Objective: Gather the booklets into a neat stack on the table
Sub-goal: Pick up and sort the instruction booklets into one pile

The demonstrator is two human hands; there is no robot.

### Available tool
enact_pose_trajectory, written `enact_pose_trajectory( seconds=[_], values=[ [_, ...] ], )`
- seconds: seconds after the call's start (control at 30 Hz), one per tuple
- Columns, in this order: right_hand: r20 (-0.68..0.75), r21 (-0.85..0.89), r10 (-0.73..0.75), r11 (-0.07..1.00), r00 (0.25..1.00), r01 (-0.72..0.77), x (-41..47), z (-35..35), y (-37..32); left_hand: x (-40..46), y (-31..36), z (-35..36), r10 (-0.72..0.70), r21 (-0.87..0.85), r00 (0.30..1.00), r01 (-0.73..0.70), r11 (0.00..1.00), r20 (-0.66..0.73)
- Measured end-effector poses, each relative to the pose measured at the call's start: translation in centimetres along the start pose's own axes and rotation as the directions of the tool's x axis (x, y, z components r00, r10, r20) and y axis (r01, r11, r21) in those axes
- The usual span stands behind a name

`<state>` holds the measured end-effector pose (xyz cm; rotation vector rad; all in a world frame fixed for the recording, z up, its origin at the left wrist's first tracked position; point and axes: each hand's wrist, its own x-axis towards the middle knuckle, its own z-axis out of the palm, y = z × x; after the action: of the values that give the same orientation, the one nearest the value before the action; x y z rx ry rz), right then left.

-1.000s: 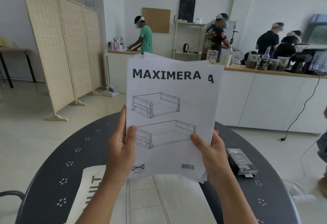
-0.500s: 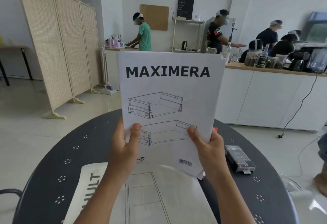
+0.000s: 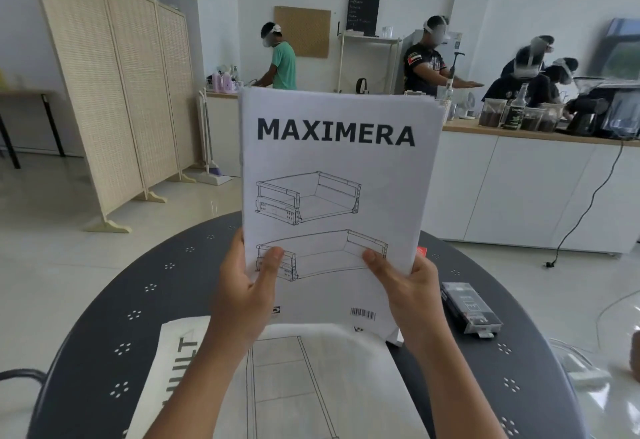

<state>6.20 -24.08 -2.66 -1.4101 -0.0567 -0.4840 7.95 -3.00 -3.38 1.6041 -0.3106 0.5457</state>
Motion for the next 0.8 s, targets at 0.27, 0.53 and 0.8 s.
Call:
enact_pose_trajectory(
  seconds=[0.27, 0.53, 0.8],
  values=[
    [0.074, -0.106, 0.041, 0.994, 0.996, -0.033, 0.2, -0.1, 1.1, 0.3, -0.9, -0.2, -0.071, 0.08, 0.997, 0.071, 0.994, -0.005],
    [0.021, -0.125, 0.062, 0.99, 0.998, -0.059, 0.3, -0.3, 1.6, 0.5, -0.7, -0.6, -0.055, 0.223, 0.997, 0.042, 0.974, 0.052],
    [0.009, -0.115, 0.065, 0.991, 0.998, -0.064, -0.6, -0.8, 1.3, -0.1, -0.5, -1.5, -0.186, 0.486, 0.98, 0.13, 0.864, 0.068]
  ],
)
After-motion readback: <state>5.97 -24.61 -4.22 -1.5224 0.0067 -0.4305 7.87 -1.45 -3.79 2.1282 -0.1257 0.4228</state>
